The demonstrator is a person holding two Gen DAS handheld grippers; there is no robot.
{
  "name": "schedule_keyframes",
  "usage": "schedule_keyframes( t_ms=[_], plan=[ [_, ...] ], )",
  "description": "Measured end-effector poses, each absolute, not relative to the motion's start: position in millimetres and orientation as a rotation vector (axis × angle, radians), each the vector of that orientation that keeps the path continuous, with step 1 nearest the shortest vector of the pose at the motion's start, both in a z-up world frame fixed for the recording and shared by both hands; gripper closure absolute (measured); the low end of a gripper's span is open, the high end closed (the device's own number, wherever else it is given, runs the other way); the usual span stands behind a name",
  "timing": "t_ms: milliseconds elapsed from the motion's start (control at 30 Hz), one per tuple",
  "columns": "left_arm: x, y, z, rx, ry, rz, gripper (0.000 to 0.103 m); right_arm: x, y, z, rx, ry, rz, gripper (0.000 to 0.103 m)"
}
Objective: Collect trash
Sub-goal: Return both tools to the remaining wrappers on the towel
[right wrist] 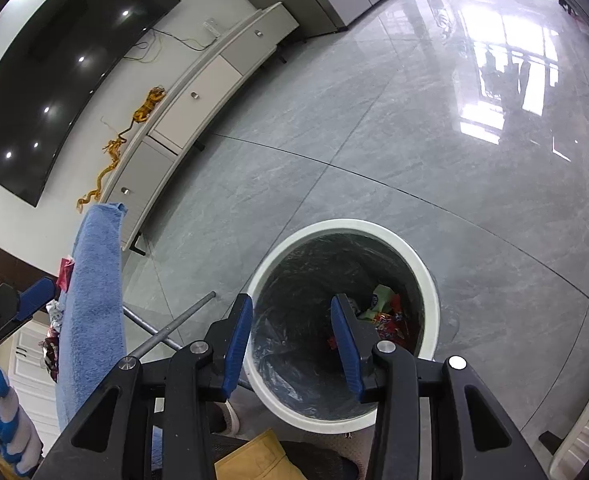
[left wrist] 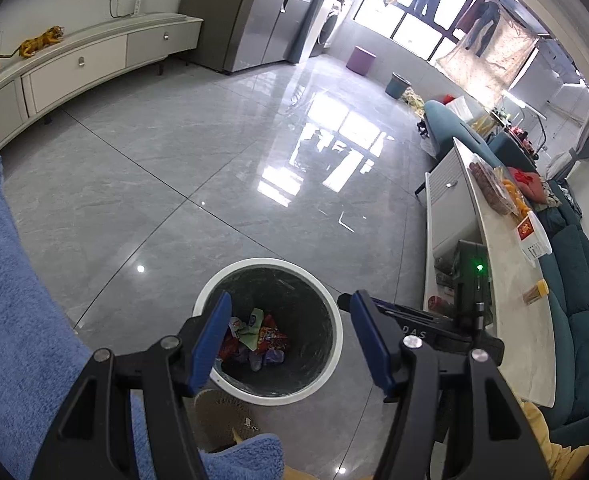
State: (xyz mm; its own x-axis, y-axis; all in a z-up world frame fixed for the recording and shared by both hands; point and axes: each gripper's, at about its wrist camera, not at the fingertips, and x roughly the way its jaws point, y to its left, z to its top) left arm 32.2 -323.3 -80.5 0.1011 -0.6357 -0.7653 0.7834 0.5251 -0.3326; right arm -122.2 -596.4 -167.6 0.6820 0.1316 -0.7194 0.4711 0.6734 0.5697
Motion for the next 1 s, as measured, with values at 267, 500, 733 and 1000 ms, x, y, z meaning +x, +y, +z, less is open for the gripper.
schedule_keyframes(
  t_ms=[267,500,733,1000],
  plan=[
    [25.2,-275.1,-57.2,0.128,0.943,-0.995,0.043,-123.0,-576.8,-133.7,0.761,0.783,-0.197,0.063],
    [18.5,-200.6,-29.6,0.059,0.832,-0.886,0.043,-126.1,-556.4,-92.9,0.679,0.743,-0.176,0.063],
    [13.3,-96.6,-11.2,-0.022,0.751,-0.720,0.043,-126.0,-522.5,-44.8,0.578,0.692,-0.137,0.063],
    [-3.5,28.5,11.6,-0.133,0.608,-0.512,0.027,-120.9,-465.7,13.4,0.438,0.639,-0.065,0.061]
  ],
)
